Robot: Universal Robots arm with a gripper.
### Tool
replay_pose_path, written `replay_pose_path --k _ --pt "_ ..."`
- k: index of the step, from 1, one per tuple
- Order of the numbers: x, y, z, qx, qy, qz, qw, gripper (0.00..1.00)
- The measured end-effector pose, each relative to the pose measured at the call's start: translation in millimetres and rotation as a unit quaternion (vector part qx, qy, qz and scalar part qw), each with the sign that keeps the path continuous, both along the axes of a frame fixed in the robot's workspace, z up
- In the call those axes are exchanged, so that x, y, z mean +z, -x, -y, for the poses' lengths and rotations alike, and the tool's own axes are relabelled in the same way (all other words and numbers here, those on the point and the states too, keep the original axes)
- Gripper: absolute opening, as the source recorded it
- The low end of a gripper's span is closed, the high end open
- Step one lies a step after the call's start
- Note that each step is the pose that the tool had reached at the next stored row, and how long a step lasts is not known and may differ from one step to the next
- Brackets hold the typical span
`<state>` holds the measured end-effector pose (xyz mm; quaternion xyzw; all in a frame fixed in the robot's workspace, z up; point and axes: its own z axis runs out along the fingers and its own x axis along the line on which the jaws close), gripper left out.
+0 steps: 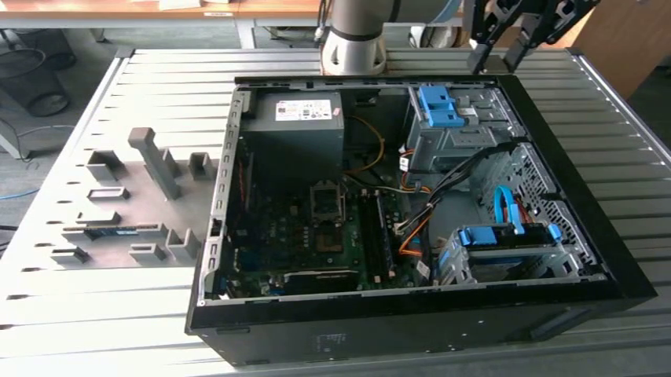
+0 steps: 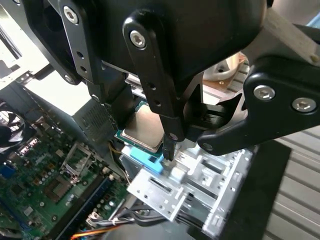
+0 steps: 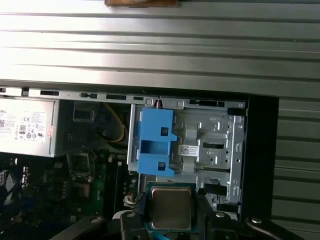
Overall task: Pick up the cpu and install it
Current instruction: 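Pick up the cpu and move it towards the insertion slot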
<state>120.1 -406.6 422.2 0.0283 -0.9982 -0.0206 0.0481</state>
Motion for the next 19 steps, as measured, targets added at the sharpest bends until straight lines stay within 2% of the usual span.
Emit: replay_pose_path --k 5,11,13,16,17,19 --pt "0.0 -18.6 0.0 0.000 0.0000 -0.0008 1.0000 0.47" --pt "-0.1 -20.0 0.0 0.000 -0.0004 -0.0008 1.0000 0.47" --pt "-0.1 -16.7 0.4 0.000 -0.0004 -0.0002 1.0000 0.47" --pt "0.0 -4.2 1.6 0.000 -0.0016 0.0029 1.0000 0.47" --pt "0.0 -0.7 2.0 0.000 -0.0041 0.0034 1.0000 0.47" --pt "-0.4 5.5 2.9 0.000 -0.0123 0.0040 0.9999 0.47"
